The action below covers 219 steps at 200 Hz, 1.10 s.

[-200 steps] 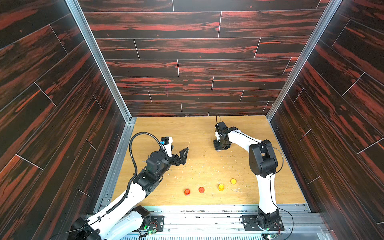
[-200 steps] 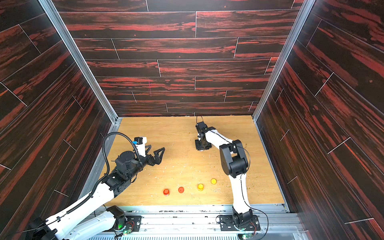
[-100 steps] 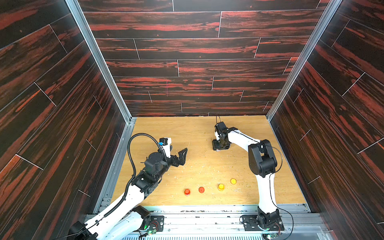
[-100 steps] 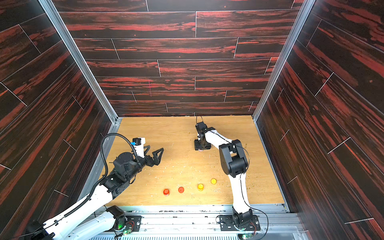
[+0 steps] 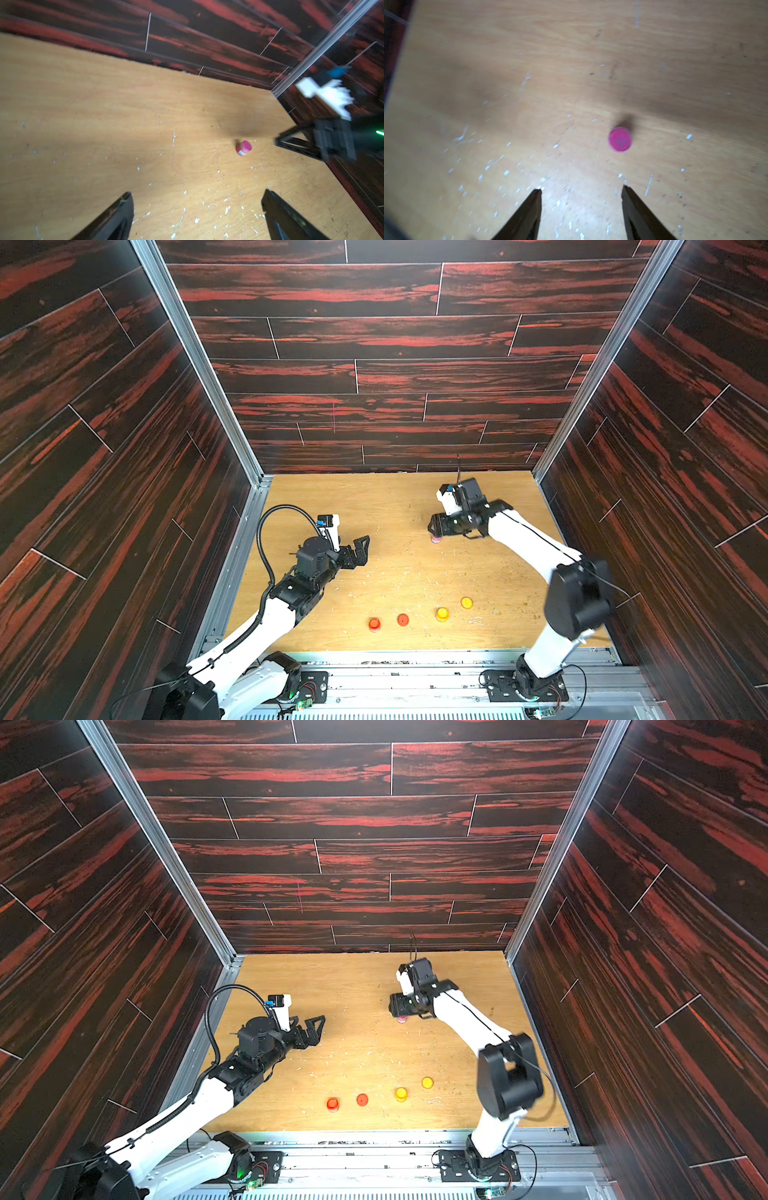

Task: Close the paint jar lid
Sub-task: Place the paint jar at the center of the board, then pick up the paint jar from the center of the board.

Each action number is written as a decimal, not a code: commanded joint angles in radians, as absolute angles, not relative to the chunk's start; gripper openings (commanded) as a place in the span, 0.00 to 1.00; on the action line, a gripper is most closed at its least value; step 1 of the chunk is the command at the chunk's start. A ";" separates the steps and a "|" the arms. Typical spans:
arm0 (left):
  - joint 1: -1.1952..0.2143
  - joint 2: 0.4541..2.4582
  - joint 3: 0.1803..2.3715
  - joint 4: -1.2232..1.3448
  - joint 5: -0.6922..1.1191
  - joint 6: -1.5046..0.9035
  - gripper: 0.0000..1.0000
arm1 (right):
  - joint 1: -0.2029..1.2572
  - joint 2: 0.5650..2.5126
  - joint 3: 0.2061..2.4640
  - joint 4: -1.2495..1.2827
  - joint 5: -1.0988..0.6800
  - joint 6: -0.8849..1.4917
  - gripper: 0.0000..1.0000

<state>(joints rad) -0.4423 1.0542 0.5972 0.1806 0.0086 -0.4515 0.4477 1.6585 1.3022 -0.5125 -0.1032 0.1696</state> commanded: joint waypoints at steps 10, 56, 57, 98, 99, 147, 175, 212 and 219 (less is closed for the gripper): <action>-0.419 1.094 0.660 0.146 0.021 -0.487 1.00 | 0.587 1.502 1.072 -0.396 -0.253 0.071 0.65; -0.412 1.097 0.660 0.134 0.019 -0.484 1.00 | 0.826 1.369 0.832 -0.226 -0.247 0.065 0.65; -0.411 1.097 0.661 0.134 0.017 -0.484 1.00 | 0.831 1.368 0.828 -0.223 -0.245 0.063 0.65; -0.410 1.083 0.657 0.127 0.025 -0.477 1.00 | 0.973 1.446 0.797 -0.141 -0.196 0.037 0.64; -0.410 1.083 0.657 0.126 0.024 -0.476 1.00 | 0.976 1.450 0.798 -0.139 -0.194 0.036 0.64; -0.409 1.057 0.643 0.116 0.002 -0.465 1.00 | 1.066 1.553 0.842 -0.100 -0.168 0.003 0.64; -0.408 1.052 0.640 0.108 -0.003 -0.459 1.00 | 1.103 1.612 0.871 -0.100 -0.163 -0.008 0.64; -0.407 1.043 0.631 0.100 -0.016 -0.454 1.00 | 1.139 1.671 0.906 -0.106 -0.139 -0.014 0.64; -0.405 1.042 0.630 0.100 -0.017 -0.453 1.00 | 1.143 1.682 0.911 -0.110 -0.133 -0.015 0.63</action>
<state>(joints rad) -0.4122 1.0710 0.6323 0.1226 0.0063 -0.4679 1.1236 1.6432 0.8772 -0.1043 -0.1574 0.0029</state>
